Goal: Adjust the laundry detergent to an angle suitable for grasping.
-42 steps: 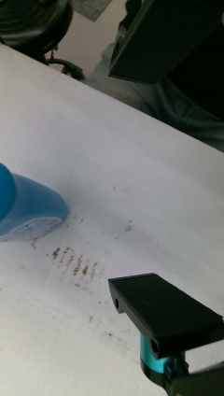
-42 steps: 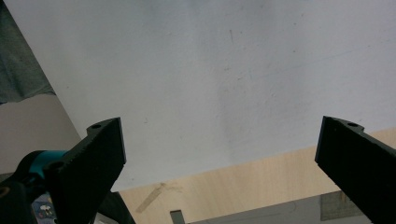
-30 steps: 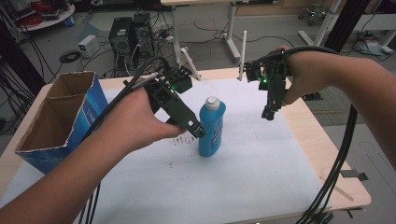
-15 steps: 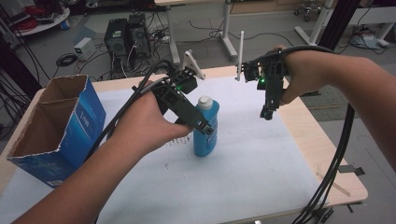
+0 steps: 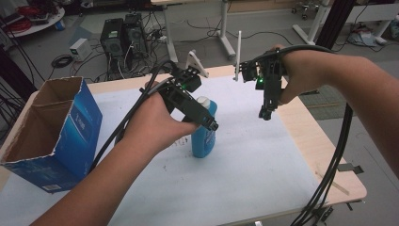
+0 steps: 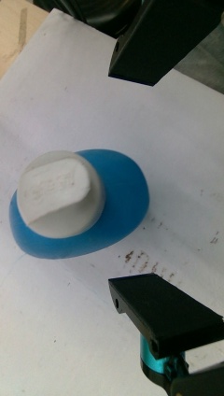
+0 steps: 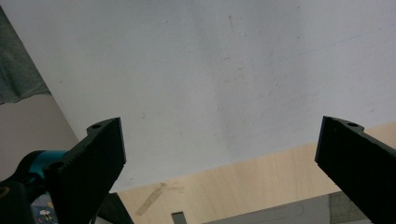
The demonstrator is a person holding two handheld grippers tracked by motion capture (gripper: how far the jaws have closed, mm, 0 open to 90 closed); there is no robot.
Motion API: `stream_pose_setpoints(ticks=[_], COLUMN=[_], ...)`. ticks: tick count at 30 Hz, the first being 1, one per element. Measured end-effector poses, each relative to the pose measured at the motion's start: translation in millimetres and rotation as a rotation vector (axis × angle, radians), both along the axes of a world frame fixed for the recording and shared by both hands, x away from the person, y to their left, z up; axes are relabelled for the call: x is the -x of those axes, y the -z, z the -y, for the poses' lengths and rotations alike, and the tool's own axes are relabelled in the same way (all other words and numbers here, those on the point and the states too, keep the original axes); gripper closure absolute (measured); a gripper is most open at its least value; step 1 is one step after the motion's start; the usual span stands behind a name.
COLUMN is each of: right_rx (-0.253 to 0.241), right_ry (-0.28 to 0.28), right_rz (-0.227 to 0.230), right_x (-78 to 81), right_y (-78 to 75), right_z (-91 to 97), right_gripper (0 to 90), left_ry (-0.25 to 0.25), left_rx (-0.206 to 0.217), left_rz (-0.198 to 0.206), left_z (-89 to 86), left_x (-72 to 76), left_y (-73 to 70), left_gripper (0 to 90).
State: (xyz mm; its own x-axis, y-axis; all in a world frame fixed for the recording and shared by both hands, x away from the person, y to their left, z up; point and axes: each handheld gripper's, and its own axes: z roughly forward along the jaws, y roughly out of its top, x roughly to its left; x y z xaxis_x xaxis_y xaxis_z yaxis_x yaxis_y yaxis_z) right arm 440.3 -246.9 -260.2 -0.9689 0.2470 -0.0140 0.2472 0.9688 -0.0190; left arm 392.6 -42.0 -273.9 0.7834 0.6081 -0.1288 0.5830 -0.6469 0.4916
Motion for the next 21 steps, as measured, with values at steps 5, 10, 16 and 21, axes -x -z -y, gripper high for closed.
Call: stream_pose_setpoints(ticks=[5, 10, 16, 21], right_rx=[-0.004, 0.001, 0.004, 0.003], right_ry=[0.003, 0.000, 0.000, 0.001], right_rz=[0.002, -0.003, -0.006, -0.006], right_x=[-0.6, -1.4, -2.5, -3.9], right_y=[0.4, 1.1, 2.4, 3.3], right_z=[-0.9, -2.9, -4.1, -3.2], right_gripper=[0.8, 0.8, 0.8, 0.8], left_ry=[-0.011, -0.017, -0.036, -0.041], left_rx=[-0.003, 0.003, -0.005, -0.026], left_rz=[-0.003, -0.019, -0.013, -0.006], left_z=[4.0, 10.7, 20.1, 22.5], left_x=[-4.7, -9.6, -14.3, -15.9], left_y=[5.2, 12.8, 23.2, 25.7], left_gripper=[2.2, 2.2, 2.2, 2.3])
